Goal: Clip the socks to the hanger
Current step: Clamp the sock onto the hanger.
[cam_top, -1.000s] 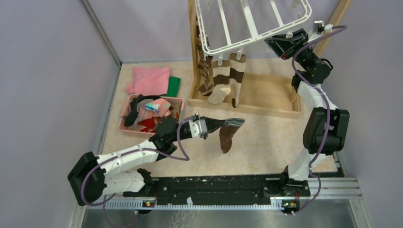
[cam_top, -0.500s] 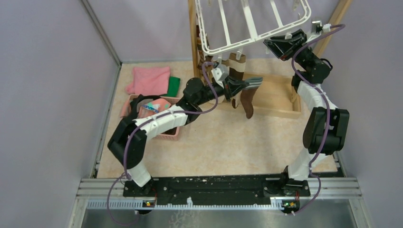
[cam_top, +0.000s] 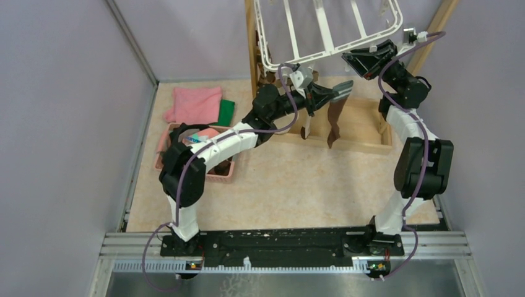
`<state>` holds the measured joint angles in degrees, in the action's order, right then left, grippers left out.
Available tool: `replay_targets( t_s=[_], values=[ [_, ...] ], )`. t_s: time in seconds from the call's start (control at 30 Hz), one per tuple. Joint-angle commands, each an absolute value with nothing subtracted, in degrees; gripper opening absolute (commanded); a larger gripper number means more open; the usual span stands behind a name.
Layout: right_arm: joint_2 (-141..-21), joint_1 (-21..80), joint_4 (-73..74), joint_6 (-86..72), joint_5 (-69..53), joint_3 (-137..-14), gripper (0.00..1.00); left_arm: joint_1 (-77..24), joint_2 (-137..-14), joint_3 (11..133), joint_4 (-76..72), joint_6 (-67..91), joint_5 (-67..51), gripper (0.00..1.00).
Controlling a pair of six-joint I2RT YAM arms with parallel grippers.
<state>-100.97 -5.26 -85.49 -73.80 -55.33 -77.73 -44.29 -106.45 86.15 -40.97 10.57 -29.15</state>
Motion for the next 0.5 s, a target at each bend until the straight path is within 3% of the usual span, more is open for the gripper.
replay_targets(
  t_s=[0.0, 0.47],
  values=[
    [-101.8, -5.2, -98.7, -74.6, -55.8, -80.0, 0.00, -44.1, -108.1, 91.2, -39.0, 10.0, -27.6, 0.00],
    [-102.7, -5.0, -98.7, -75.0, -56.0, -80.5, 0.00, -43.9, -111.3, 97.7, -34.9, 8.9, -22.4, 0.00]
  ],
)
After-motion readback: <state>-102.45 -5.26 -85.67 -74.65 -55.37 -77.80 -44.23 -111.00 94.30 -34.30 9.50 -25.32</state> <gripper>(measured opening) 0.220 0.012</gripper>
